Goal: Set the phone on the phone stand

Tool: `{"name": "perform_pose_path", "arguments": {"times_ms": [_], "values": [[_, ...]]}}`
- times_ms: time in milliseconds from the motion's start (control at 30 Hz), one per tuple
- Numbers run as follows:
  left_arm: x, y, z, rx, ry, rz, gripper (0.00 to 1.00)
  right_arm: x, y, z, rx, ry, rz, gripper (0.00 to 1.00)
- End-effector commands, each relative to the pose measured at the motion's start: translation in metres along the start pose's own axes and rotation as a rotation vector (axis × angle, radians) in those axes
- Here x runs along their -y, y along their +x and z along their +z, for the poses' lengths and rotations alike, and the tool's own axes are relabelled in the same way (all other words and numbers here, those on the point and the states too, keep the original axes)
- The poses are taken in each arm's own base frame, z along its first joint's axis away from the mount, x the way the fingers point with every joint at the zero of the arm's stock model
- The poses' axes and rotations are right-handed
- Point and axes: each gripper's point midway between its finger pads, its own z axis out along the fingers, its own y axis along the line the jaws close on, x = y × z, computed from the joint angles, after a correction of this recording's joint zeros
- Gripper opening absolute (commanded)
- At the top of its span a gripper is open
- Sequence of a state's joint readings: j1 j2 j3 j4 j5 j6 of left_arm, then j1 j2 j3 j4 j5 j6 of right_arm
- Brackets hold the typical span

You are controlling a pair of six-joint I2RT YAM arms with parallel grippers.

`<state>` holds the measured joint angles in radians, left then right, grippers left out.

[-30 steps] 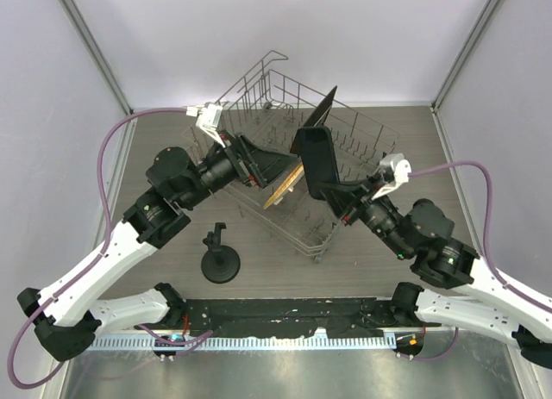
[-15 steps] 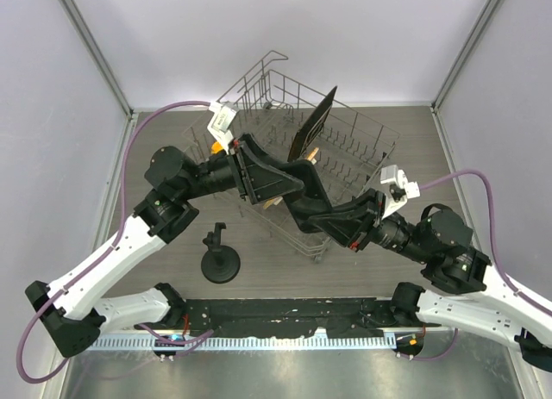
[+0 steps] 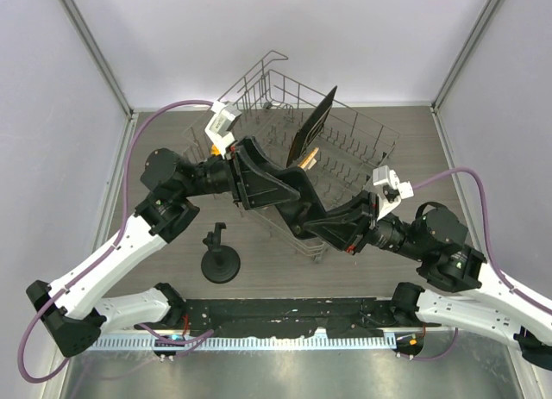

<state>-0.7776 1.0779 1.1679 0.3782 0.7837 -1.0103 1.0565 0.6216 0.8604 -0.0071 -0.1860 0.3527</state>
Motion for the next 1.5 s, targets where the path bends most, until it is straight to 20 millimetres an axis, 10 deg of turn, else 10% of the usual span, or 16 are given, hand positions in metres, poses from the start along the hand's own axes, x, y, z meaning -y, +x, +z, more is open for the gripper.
{"name": "perform_pose_path", "arguments": {"times_ms": [0, 533, 800, 1233, 1400, 1467], "values": [[0.015, -0.001, -0.001, -0.014, 0.059, 0.033, 0.46, -0.019, -0.05, 0.002, 0.161, -0.06, -0.02, 0.0], [0.023, 0.005, -0.005, -0.044, 0.096, 0.052, 0.2, -0.016, -0.059, 0.014, 0.215, -0.054, 0.02, 0.0], [0.03, 0.004, -0.008, -0.042, 0.106, 0.071, 0.43, -0.015, -0.064, 0.015, 0.26, -0.056, 0.051, 0.0], [0.02, -0.022, -0.012, 0.085, -0.055, 0.134, 0.0, -0.005, -0.047, 0.026, 0.21, -0.025, 0.063, 0.01], [-0.013, -0.039, -0.043, 0.164, -0.409, 0.153, 0.0, 0.014, -0.022, 0.026, 0.089, 0.071, 0.02, 0.66], [-0.02, -0.049, -0.064, 0.19, -0.568, 0.177, 0.0, 0.026, -0.012, 0.024, 0.046, 0.127, -0.013, 0.78]]}}
